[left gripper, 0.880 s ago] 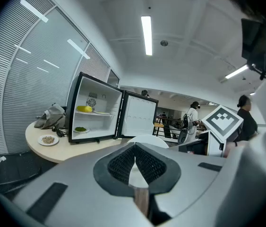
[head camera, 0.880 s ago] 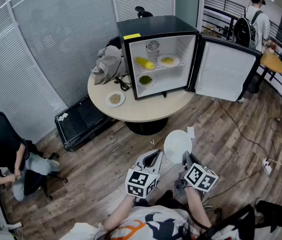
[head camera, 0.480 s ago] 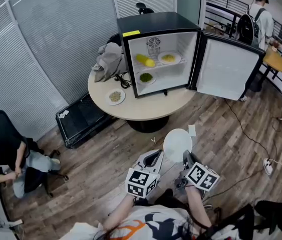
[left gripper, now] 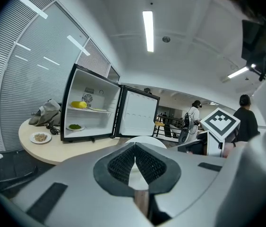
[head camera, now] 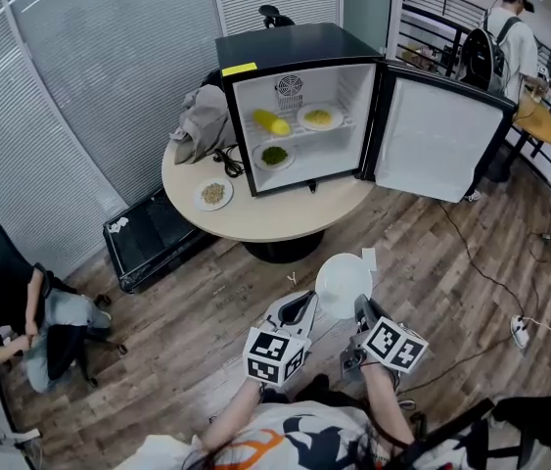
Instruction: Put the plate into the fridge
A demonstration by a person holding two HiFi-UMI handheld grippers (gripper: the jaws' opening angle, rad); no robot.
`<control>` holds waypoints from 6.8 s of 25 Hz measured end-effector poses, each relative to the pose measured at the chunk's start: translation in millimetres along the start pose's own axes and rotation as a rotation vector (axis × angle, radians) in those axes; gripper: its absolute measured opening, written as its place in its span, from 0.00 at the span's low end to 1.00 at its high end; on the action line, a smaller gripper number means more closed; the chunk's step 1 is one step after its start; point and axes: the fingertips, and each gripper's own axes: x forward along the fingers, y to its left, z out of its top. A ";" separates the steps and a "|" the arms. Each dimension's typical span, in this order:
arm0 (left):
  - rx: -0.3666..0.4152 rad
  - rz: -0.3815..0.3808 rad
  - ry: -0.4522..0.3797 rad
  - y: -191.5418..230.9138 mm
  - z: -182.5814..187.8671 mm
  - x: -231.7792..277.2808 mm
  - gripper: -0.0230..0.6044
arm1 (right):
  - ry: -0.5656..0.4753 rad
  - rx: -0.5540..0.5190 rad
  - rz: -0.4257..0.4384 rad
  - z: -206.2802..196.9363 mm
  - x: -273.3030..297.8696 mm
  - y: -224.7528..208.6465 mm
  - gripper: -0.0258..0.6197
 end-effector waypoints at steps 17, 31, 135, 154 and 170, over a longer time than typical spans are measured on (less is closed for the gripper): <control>-0.023 0.047 0.014 -16.7 -3.9 34.9 0.05 | 0.028 0.027 0.040 26.6 8.4 -38.7 0.08; -0.006 0.047 0.017 29.9 8.2 68.9 0.05 | 0.027 0.037 0.041 45.8 64.7 -28.1 0.08; -0.098 0.216 0.120 277.5 60.5 296.6 0.05 | 0.200 -0.474 -0.146 189.5 511.9 -42.4 0.28; -0.097 0.213 0.103 284.3 63.5 280.8 0.05 | 0.117 -0.498 -0.078 194.4 482.0 -10.7 0.44; -0.068 0.111 0.091 275.0 63.5 255.6 0.05 | 0.081 -0.428 0.002 159.9 410.1 33.2 0.40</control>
